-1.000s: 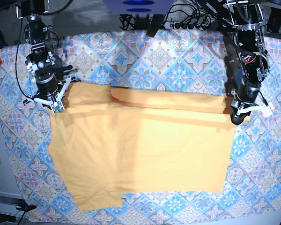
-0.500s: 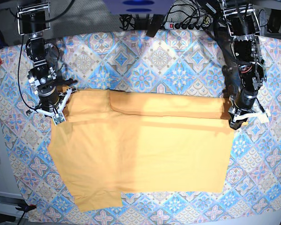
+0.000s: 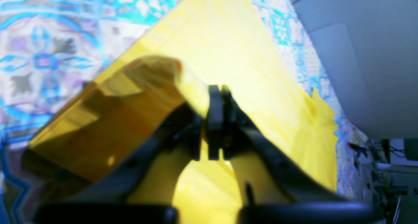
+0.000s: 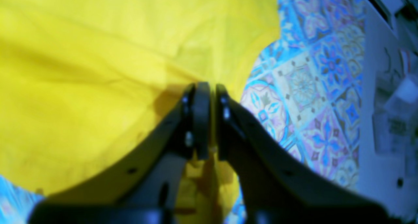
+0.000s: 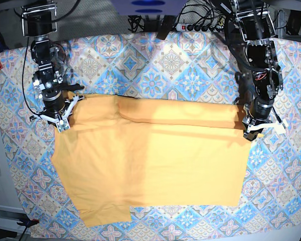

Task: Fold the T-shirt properly

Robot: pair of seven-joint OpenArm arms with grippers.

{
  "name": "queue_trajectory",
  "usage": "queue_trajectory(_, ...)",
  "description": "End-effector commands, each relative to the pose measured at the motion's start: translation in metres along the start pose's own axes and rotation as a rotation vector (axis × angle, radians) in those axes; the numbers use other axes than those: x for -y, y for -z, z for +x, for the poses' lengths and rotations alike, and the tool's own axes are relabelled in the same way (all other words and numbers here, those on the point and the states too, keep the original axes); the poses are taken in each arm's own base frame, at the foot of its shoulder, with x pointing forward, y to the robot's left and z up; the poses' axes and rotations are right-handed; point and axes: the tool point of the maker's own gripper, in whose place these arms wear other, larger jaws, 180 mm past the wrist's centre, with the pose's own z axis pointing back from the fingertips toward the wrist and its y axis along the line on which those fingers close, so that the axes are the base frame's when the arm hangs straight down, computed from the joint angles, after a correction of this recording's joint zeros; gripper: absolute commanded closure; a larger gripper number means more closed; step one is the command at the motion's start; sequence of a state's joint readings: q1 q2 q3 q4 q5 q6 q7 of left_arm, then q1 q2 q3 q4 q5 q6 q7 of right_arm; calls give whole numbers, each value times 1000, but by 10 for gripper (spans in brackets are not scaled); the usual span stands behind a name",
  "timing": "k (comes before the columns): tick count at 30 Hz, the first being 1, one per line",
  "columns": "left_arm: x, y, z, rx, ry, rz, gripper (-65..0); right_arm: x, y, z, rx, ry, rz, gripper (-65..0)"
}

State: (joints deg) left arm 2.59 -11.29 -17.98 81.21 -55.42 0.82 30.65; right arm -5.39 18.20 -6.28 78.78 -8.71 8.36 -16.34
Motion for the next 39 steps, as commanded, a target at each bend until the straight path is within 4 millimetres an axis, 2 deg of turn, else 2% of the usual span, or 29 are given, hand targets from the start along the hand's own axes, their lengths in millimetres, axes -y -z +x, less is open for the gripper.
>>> queue_trajectory(1,9,0,15,38,14,-27,-109,11,0,18,58,10,-28,-93)
queue_trajectory(4,3,-3,10,28,12,-15,-216,13,-1,16,54,42,-45,-143)
queue_trajectory(7,0,-5,7,22,12,-11,-264,13,-5,20,64,39,-47,-165)
queue_trajectory(12,-10,-15,-1,4,-5,0,-262,9,-20,16,42,21,-40,-167)
queue_trajectory(15,-19,-28,-14,-23,-65,-3,-262,7,-31,4,19,-5,-29,-167)
queue_trajectory(19,-32,-34,-26,-49,-139,13,-267,-1,-40,-10,-6,-12,-12,-166)
queue_trajectory(28,-66,-27,-53,-103,-340,74,-263,-6,-44,-18,-21,-13,-2,-166)
queue_trajectory(33,-69,-26,-55,-106,-362,78,-263,-6,-44,-18,-23,-13,-1,-166)
queue_trajectory(37,-61,-19,-49,-96,-366,62,-263,-7,-44,-18,-22,-14,2,-166)
queue_trajectory(39,-69,-16,-55,-106,-387,84,-263,-7,-44,-16,-16,-15,2,-166)
